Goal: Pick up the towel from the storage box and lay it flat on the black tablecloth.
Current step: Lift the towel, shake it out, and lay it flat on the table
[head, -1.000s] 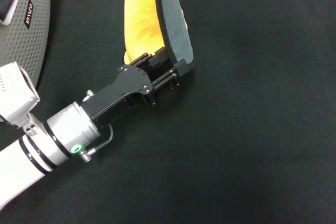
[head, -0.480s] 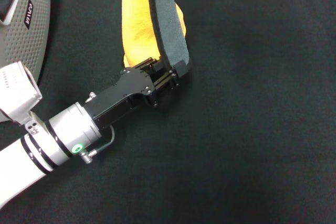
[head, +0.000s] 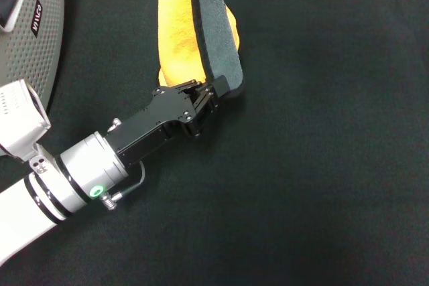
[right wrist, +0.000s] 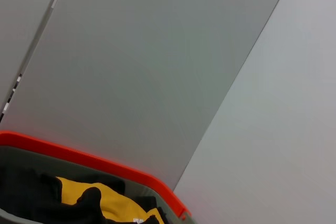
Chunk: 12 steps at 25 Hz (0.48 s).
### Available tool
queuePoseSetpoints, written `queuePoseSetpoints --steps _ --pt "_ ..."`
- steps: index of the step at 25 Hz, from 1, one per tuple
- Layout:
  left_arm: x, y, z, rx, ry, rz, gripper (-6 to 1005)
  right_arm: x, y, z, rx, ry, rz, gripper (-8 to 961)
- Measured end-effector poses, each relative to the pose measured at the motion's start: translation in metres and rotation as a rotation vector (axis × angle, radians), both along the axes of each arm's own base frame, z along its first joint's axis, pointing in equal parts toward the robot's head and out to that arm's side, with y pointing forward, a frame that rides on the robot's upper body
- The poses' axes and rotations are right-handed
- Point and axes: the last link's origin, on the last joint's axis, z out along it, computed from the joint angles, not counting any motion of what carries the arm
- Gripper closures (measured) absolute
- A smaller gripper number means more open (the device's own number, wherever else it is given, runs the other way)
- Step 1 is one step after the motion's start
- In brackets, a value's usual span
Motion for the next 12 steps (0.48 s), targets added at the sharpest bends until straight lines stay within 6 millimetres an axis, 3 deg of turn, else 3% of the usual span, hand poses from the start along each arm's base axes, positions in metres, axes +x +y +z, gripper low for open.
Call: queuePoseSetpoints --steps 8,12 --pt "-0.001 -0.001 0.004 -0.008 -0.016 -0.006 952 0.012 -0.005 0.006 0.004 0.011 -0.021 940" --pt "0.000 -0.009 0.022 0.013 -0.060 -0.086 965 0.028 -0.019 0.014 -0.071 0.054 -0.064 940"
